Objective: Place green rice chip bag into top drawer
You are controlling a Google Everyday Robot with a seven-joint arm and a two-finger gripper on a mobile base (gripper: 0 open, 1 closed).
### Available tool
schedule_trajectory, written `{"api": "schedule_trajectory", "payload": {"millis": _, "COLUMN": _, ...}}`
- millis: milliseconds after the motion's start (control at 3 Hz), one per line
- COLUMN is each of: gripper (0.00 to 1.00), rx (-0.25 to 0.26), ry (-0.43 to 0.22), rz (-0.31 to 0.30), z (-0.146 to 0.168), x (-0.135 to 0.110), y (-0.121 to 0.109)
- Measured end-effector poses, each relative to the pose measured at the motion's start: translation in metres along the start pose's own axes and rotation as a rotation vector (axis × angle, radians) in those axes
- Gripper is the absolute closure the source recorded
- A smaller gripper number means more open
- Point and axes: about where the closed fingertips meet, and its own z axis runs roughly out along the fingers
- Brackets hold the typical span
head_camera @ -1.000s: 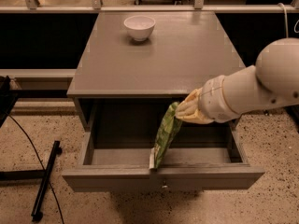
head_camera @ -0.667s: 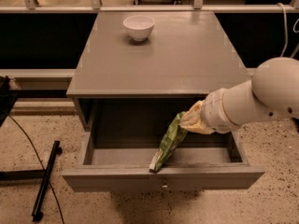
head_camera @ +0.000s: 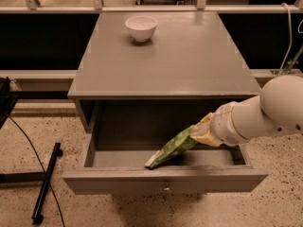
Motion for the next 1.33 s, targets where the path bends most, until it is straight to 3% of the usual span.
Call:
{"api": "schedule_trajectory", "payload": {"millis": 1000, "gripper": 0.04, "rx": -0.003, "ry": 0.001, "rz": -0.008, "z": 0.0008, "x": -0.0036, "y": 0.0020}}
{"api": "schedule_trajectory", "payload": {"millis": 1333, "gripper": 0.00, "rx": -0.003, "ry": 0.001, "rz": -0.010, "z": 0.0009, "x": -0.0043, "y": 0.0023}}
